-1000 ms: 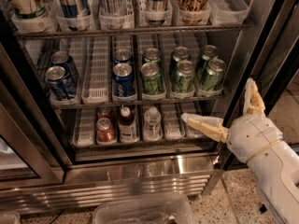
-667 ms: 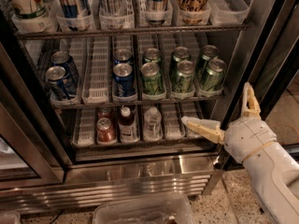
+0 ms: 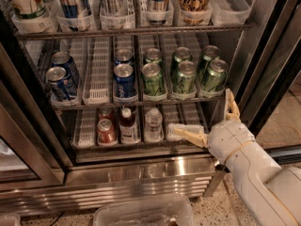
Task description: Pick green can from middle shelf of fridge
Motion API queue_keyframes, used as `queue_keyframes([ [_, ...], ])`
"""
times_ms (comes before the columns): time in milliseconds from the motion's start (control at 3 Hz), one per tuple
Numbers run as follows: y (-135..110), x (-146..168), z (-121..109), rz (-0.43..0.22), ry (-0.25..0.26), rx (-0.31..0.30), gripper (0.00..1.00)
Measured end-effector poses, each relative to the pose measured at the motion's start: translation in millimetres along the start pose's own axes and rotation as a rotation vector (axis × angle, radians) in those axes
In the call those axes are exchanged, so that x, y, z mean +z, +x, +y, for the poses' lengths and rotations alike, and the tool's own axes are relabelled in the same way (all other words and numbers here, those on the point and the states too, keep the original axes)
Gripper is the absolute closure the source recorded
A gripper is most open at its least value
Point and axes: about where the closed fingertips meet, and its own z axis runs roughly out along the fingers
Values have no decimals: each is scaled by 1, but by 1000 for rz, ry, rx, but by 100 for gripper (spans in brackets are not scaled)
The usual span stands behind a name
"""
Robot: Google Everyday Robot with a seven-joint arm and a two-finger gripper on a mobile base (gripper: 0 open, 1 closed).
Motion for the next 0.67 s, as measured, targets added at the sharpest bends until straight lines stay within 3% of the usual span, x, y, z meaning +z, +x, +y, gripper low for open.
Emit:
queue_keyframes([
  [333, 0, 5, -1, -4, 4, 110, 0],
  [667, -4, 14, 0, -17, 31, 265, 0],
])
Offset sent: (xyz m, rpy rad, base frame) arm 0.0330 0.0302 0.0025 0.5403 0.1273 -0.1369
